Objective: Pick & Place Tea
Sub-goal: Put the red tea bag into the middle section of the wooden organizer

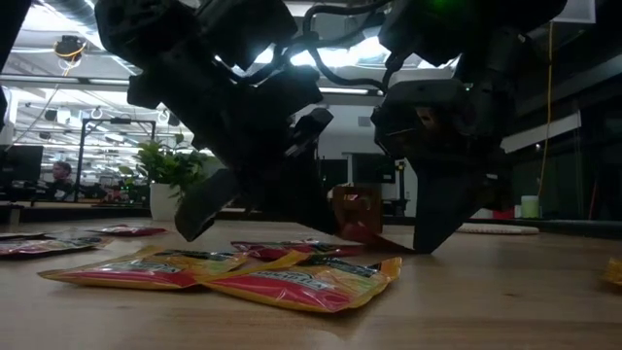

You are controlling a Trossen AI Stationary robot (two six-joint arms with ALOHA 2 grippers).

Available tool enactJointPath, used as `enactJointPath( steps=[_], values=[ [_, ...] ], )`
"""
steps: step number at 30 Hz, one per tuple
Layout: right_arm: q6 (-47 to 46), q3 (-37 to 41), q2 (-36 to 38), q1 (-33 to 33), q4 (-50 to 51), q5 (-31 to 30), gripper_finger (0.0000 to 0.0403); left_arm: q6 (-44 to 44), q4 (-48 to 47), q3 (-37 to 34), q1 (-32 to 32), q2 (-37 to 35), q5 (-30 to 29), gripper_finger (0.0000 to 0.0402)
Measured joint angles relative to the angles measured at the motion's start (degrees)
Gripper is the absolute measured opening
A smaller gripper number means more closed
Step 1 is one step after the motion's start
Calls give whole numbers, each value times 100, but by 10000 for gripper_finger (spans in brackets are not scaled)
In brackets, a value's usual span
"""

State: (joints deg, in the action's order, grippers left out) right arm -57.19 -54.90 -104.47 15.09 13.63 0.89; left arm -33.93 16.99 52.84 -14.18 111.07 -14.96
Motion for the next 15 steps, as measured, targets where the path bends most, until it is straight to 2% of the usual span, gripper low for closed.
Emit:
enactJointPath(
  steps=[5,15],
  values=[
    [55,-103,195,-2,86,72,25,31,-15,2,-83,-68,-57,2],
    [405,-207,1431,9,313,-238,27,319,-177,4,-89,-553,-186,2]
  ],
)
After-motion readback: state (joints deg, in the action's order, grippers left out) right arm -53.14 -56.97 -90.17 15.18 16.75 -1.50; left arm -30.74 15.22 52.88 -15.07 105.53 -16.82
